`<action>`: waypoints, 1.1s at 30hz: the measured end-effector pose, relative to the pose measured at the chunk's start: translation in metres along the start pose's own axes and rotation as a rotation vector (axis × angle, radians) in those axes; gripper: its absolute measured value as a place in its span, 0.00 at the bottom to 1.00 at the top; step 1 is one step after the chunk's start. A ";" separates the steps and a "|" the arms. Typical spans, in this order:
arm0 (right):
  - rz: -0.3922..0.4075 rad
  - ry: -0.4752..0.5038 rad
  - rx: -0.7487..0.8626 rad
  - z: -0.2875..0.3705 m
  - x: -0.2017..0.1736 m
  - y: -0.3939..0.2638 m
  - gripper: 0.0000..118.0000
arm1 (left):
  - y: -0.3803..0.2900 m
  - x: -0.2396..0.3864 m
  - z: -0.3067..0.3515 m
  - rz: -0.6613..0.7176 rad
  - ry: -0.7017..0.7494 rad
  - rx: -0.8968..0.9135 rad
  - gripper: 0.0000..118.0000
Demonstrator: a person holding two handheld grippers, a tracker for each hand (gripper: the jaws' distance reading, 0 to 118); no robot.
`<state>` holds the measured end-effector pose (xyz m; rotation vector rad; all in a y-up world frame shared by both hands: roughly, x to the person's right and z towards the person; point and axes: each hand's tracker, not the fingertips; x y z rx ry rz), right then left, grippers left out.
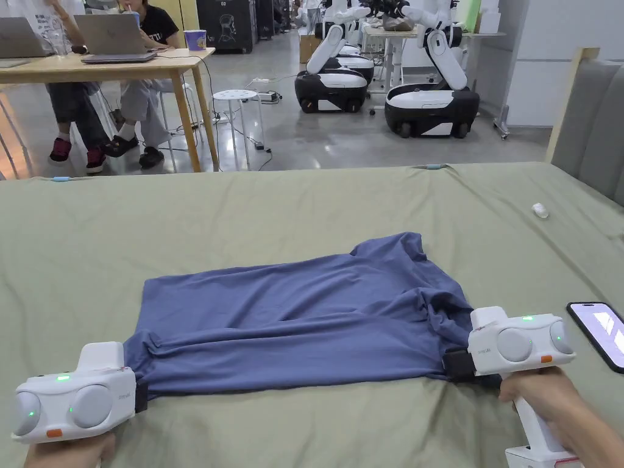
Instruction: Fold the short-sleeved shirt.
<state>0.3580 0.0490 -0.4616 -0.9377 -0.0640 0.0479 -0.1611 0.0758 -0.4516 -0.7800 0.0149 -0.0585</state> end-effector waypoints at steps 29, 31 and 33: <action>0.106 -0.043 0.046 0.126 -0.030 -0.106 0.10 | -0.079 -0.025 0.103 -0.006 -0.042 0.049 0.02; 0.094 -0.043 0.047 0.133 -0.033 -0.117 0.10 | -0.088 -0.026 0.106 -0.007 -0.044 0.045 0.02; 0.085 -0.036 0.045 0.136 -0.033 -0.122 0.10 | -0.091 -0.026 0.104 -0.004 -0.045 0.039 0.02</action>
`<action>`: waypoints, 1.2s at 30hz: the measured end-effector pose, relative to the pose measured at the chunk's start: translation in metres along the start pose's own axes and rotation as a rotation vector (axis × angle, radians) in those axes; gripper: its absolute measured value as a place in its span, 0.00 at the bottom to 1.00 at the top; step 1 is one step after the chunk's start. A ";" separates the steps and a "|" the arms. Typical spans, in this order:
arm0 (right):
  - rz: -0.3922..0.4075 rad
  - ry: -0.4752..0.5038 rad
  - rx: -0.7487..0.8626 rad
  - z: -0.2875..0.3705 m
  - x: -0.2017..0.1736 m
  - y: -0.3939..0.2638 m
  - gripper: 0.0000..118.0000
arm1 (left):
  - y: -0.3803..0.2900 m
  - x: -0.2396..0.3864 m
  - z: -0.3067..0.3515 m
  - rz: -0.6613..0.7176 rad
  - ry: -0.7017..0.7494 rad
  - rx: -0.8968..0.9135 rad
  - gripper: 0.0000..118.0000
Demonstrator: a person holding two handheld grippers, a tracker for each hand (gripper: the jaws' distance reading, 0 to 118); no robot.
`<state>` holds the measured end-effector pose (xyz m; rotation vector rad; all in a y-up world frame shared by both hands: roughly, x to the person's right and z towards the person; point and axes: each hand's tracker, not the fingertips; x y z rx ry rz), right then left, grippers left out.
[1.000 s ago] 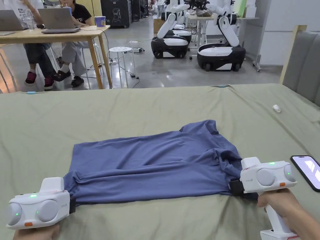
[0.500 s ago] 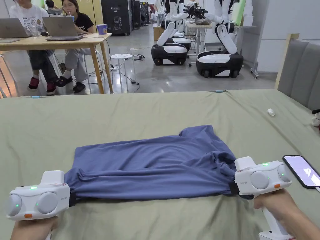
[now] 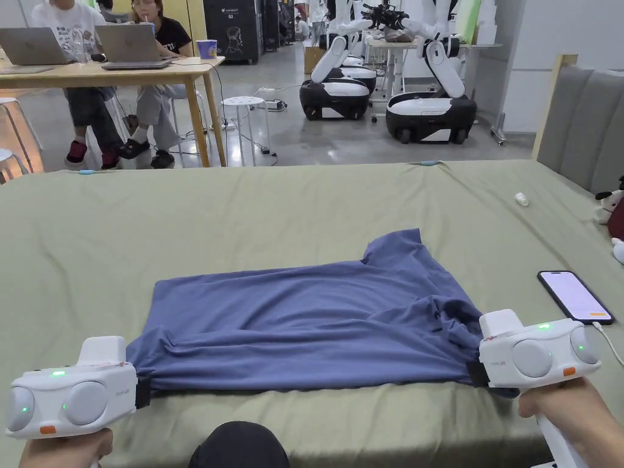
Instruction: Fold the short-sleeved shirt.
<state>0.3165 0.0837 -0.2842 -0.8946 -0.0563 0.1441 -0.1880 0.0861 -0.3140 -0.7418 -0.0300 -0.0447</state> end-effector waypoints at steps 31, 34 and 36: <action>0.004 0.038 0.208 0.006 -0.022 0.088 0.00 | 0.097 0.008 -0.033 0.021 0.011 0.121 0.00; 0.002 0.062 0.211 -0.008 -0.022 0.094 0.00 | 0.128 0.005 -0.061 0.033 0.019 0.090 0.00; 0.002 0.078 0.207 -0.016 -0.024 0.099 0.00 | 0.151 0.004 -0.086 0.013 0.026 0.078 0.08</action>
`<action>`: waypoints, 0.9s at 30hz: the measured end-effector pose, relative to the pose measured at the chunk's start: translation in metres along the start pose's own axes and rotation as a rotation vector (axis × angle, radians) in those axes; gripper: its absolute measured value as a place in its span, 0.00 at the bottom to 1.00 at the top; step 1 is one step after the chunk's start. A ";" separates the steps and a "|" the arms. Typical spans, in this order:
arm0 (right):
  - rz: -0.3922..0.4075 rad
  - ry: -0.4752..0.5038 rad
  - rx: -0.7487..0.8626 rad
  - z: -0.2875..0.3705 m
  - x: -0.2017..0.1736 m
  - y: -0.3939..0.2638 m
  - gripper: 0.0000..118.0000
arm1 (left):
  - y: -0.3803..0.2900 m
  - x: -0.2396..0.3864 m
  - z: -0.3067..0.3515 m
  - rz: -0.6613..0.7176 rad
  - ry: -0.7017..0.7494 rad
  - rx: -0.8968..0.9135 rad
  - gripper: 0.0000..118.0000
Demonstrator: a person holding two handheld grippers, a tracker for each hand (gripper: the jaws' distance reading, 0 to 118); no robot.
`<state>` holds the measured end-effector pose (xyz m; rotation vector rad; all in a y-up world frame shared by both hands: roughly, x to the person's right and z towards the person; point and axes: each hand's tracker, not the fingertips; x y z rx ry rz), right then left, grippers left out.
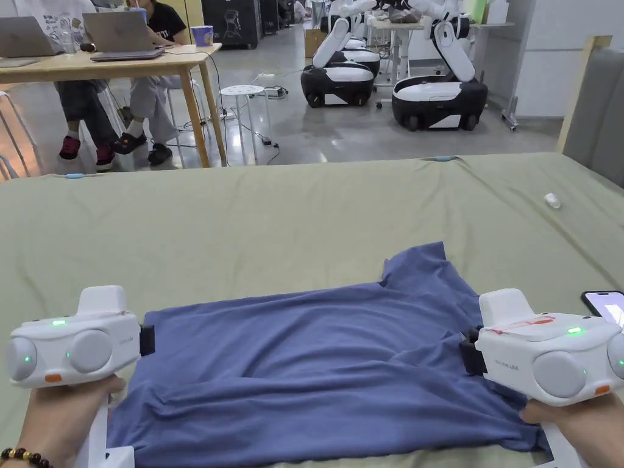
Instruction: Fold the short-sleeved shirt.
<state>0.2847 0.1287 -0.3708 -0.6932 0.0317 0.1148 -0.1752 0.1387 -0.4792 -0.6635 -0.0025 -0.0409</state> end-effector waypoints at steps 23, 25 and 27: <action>-0.006 -0.014 -0.041 -0.048 0.009 0.012 0.00 | 0.032 0.012 -0.153 0.057 0.015 -0.227 0.64; -0.004 -0.027 -0.038 -0.045 0.012 0.013 0.00 | 0.034 0.016 -0.142 0.044 0.011 -0.203 0.31; -0.008 -0.034 -0.030 -0.044 0.019 0.016 0.00 | 0.033 0.018 -0.130 0.052 -0.040 -0.184 0.02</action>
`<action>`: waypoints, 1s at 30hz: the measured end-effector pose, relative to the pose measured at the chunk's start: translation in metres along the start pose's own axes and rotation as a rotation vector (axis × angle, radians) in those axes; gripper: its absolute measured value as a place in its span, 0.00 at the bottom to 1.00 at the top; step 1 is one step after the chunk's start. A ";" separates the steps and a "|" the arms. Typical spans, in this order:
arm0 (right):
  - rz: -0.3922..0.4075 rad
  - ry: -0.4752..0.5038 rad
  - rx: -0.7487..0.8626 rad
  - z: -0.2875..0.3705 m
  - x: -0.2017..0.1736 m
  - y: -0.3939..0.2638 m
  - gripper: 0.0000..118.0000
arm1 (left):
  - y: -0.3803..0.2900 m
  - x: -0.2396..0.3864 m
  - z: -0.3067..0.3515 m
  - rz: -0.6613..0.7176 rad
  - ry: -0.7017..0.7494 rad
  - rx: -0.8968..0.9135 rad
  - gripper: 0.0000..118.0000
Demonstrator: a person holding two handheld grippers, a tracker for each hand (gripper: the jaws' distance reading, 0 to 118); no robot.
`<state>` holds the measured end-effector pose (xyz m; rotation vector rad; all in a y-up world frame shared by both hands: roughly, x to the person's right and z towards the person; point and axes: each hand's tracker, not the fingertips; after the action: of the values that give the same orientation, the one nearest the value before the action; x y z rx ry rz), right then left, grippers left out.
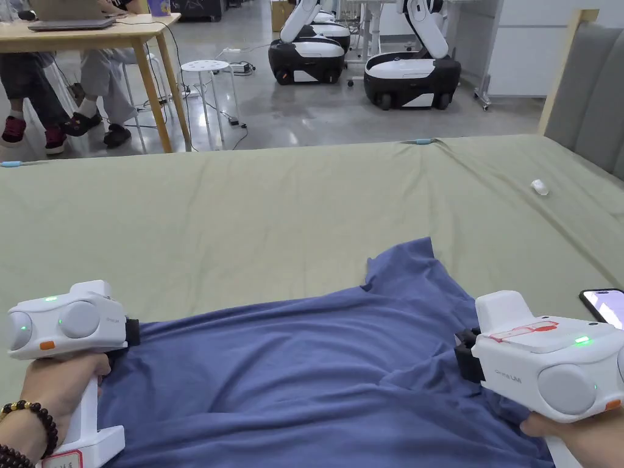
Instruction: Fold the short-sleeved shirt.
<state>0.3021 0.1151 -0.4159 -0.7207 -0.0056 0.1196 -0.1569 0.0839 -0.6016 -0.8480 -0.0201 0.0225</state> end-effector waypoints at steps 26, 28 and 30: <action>-0.086 -0.030 -0.278 -0.191 0.074 0.096 0.61 | -0.019 0.012 0.017 -0.114 0.004 0.088 0.02; -0.074 -0.017 -0.272 -0.186 0.071 0.101 0.22 | -0.019 0.014 0.016 -0.113 0.010 0.084 0.02; -0.071 -0.021 -0.247 -0.166 0.061 0.103 0.02 | -0.018 0.016 0.018 -0.107 0.011 0.084 0.02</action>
<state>0.3593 0.0899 -0.6106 -0.9645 -0.0665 0.0593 -0.1410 0.0862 -0.5761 -0.7619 -0.0540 -0.0816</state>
